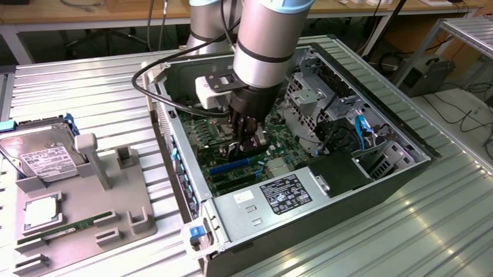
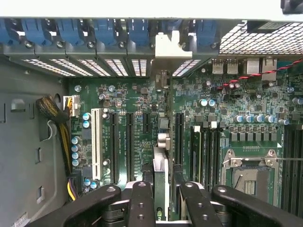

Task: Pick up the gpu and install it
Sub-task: 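Insert the gpu into the slot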

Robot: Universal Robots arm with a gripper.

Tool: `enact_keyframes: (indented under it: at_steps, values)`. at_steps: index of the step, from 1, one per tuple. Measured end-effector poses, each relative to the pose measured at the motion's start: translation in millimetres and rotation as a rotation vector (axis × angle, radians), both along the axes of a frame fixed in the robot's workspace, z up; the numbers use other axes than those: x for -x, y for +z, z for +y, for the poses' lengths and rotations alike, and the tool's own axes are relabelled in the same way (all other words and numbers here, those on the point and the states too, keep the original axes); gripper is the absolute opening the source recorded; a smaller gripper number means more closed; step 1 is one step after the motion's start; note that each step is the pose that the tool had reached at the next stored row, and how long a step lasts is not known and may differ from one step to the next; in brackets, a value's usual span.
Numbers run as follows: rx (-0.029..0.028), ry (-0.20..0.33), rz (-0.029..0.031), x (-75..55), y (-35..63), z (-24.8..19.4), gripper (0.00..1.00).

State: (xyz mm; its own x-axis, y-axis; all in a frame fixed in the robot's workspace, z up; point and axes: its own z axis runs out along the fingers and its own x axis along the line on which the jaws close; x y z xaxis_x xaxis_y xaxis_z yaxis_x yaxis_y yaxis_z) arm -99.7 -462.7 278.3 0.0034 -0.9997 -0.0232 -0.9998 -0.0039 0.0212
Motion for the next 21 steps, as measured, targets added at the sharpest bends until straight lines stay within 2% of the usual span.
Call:
enact_keyframes:
  at_steps: [6,21]
  values:
    - [0.0,-0.002,-0.0005,4.8,-6.2,0.0,0.26]
    - [0.0002,-0.005,-0.0015,6.4,-19.7,0.9,0.26]
